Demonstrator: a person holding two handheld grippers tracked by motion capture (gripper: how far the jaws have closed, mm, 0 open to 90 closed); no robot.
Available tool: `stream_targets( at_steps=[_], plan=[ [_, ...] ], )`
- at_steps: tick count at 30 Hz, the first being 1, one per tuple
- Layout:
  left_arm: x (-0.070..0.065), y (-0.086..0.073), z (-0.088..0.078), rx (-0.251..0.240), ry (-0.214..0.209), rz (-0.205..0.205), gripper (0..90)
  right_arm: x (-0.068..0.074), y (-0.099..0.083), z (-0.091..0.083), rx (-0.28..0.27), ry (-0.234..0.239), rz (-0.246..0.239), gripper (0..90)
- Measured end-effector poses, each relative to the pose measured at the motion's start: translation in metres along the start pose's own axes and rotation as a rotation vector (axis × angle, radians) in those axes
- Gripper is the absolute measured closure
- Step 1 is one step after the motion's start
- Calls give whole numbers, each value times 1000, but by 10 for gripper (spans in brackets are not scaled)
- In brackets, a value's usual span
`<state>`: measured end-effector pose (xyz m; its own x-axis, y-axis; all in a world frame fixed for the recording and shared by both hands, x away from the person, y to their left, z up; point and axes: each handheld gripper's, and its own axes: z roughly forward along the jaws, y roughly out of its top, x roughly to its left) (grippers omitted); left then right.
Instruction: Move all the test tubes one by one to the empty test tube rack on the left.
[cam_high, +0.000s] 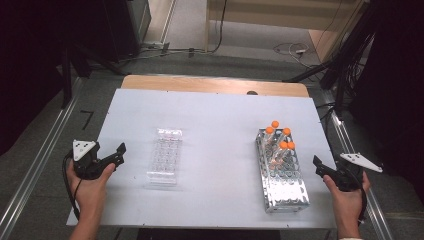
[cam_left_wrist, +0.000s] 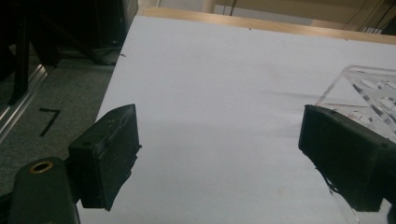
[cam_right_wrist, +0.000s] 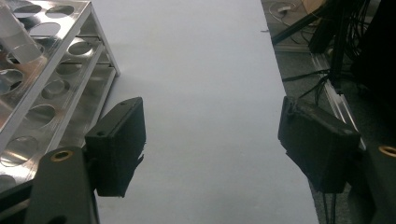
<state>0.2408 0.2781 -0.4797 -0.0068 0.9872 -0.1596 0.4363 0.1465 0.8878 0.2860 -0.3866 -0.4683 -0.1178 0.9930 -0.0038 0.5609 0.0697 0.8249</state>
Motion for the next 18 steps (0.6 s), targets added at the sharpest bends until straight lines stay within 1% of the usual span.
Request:
stream_targets(
  at_steps=[2, 5, 10, 14, 18],
  plan=[
    [-1, 0, 0, -7, -3, 1, 124, 0, 0, -1, -3, 2, 0, 221],
    [-1, 0, 0, -8, -10, 1, 124, 1, 1, -2, -12, 19, 6, 223],
    [-2, 0, -1, -9, -12, 0, 124, 4, 1, -4, -23, 34, -2, 229],
    [-2, 0, 0, -11, -14, 2, 124, 8, 3, -5, -42, 67, -2, 230],
    [-3, 0, 0, -11, -17, 5, 124, 11, 4, -6, -47, 82, -8, 231]
  ],
)
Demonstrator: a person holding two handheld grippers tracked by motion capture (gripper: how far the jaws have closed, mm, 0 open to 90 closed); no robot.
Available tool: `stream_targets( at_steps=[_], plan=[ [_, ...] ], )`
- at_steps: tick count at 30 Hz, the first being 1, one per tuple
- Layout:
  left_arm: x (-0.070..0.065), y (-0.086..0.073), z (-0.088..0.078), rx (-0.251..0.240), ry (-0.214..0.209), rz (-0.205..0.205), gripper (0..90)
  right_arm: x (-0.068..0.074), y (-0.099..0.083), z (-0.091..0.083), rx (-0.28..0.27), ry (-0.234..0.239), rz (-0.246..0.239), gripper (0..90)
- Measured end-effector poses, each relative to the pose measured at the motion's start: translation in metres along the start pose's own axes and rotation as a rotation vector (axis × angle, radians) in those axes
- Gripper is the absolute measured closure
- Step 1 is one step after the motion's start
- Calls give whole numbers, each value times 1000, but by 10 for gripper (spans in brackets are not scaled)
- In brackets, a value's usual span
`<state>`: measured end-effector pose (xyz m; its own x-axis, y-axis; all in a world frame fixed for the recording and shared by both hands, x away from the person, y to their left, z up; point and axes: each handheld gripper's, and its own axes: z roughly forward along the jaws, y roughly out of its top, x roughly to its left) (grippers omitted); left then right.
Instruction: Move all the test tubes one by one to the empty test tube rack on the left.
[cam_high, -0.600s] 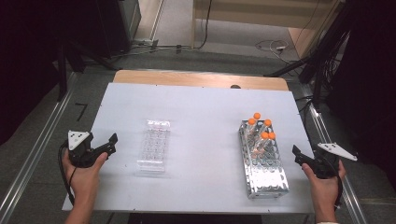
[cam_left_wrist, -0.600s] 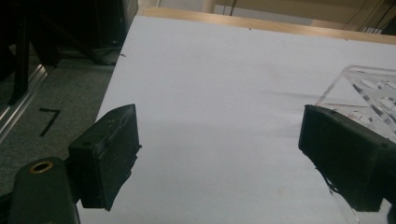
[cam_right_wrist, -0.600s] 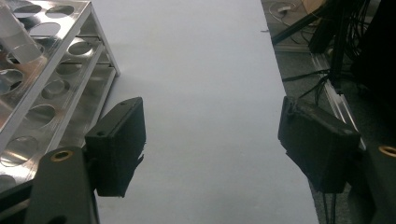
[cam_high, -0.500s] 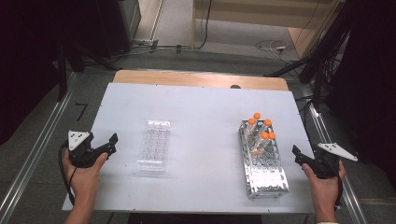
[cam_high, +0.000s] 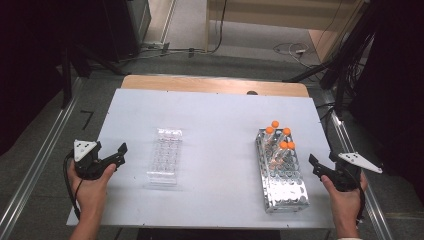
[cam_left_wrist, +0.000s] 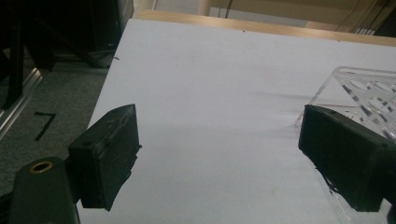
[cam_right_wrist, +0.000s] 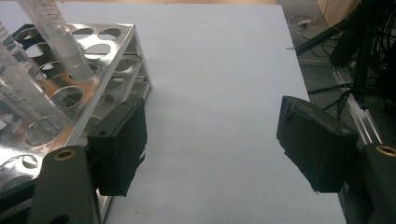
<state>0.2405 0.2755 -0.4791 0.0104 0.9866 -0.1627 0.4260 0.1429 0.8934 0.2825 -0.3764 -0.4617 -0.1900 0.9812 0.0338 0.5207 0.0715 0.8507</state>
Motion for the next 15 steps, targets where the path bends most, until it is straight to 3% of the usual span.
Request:
stream_targets(
  at_steps=[15],
  plan=[
    [1, 0, 0, -1, -2, -5, 124, 10, 5, -4, -30, 44, -16, 245]
  ],
)
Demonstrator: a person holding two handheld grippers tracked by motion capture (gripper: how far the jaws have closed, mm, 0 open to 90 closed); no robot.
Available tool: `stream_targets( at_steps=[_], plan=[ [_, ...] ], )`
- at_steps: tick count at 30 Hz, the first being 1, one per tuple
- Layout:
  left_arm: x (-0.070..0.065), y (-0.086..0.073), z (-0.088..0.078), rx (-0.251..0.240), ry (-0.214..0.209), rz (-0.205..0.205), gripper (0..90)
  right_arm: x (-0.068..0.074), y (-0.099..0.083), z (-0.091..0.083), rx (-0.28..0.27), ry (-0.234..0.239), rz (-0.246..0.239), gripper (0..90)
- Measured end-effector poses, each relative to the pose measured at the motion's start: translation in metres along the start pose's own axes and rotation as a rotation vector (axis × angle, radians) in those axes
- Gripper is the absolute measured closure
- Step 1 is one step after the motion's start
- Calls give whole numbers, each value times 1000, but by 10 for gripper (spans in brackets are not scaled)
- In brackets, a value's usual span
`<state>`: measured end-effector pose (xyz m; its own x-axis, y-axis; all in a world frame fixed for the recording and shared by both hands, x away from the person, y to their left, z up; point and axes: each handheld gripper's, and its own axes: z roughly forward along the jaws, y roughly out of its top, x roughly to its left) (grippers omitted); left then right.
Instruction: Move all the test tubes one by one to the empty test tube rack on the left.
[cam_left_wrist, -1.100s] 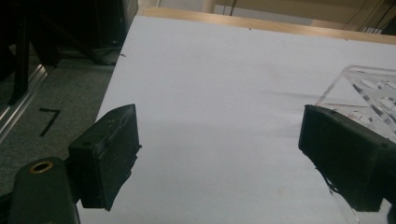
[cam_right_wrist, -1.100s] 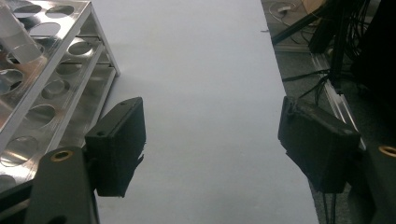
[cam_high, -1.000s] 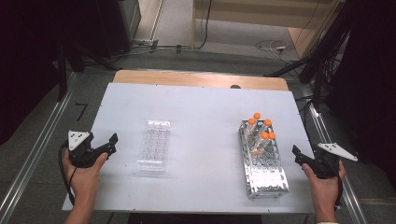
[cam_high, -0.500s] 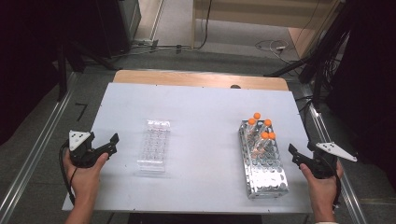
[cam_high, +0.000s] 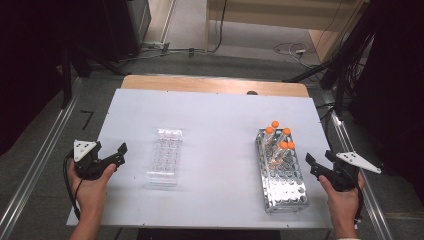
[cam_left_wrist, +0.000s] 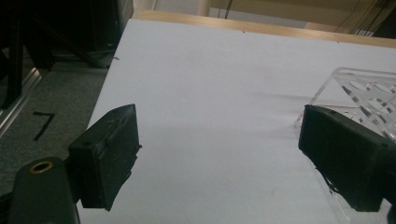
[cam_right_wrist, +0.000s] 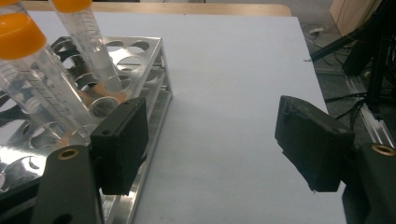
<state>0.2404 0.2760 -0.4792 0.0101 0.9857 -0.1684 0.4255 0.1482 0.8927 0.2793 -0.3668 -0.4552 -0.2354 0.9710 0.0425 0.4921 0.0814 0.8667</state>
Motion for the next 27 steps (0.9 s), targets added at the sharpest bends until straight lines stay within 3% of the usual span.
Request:
stream_targets(
  at_steps=[17, 27],
  plan=[
    [0, 0, 1, 5, 1, 0, 124, 21, 7, -4, -37, 125, -61, 296],
    [0, -1, 1, 5, 1, -12, 124, 30, 11, 4, -45, 230, -119, 353]
  ],
)
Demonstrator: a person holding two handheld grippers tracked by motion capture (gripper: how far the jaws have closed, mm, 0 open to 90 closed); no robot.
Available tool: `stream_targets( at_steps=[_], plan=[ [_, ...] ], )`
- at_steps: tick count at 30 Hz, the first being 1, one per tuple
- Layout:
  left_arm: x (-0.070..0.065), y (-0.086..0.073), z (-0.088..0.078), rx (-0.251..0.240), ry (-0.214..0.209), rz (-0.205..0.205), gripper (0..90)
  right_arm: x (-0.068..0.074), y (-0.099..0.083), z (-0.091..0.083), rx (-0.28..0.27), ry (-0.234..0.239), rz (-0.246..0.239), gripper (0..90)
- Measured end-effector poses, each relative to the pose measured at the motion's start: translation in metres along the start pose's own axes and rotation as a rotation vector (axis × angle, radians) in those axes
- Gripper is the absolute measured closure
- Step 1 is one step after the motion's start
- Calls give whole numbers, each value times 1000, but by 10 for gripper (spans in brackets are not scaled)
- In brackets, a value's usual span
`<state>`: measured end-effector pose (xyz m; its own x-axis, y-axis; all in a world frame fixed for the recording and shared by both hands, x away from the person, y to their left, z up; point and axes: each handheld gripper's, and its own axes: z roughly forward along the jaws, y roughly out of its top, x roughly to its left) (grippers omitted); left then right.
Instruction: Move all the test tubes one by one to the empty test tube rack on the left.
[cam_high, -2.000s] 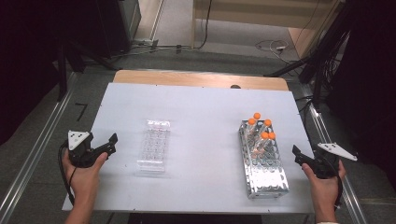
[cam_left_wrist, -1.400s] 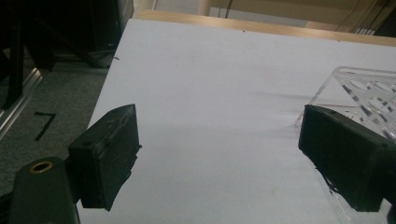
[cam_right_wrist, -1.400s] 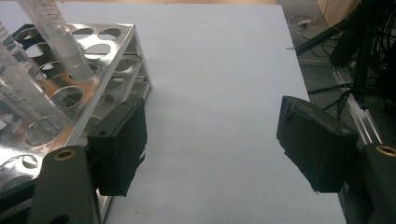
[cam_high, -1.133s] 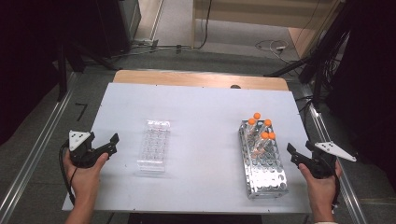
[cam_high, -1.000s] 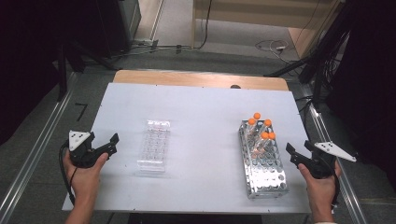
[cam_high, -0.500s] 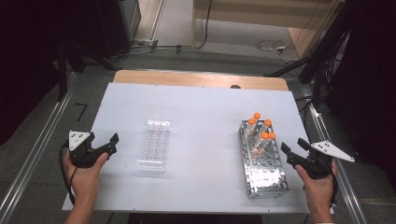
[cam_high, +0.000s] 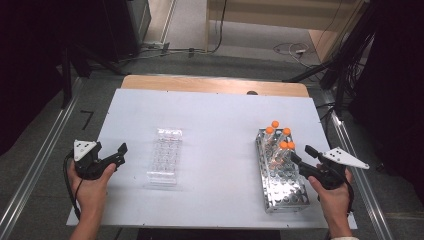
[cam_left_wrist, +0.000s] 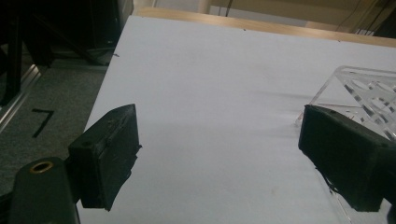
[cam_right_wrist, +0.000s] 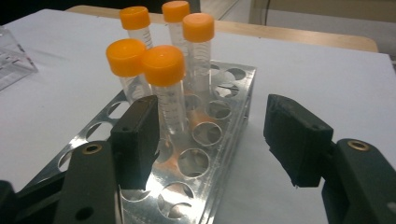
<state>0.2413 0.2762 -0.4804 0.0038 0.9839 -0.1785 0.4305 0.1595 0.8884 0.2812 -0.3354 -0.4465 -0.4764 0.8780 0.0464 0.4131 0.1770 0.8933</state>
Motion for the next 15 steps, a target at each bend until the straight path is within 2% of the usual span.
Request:
stream_targets(
  at_steps=[6, 15],
  plan=[
    [0, 0, 0, 5, 0, -3, 124, 3, 0, 6, 8, 48, -29, 394],
    [1, 0, 0, 7, -1, -1, 124, -1, 0, 13, 8, 103, -62, 446]
  ],
)
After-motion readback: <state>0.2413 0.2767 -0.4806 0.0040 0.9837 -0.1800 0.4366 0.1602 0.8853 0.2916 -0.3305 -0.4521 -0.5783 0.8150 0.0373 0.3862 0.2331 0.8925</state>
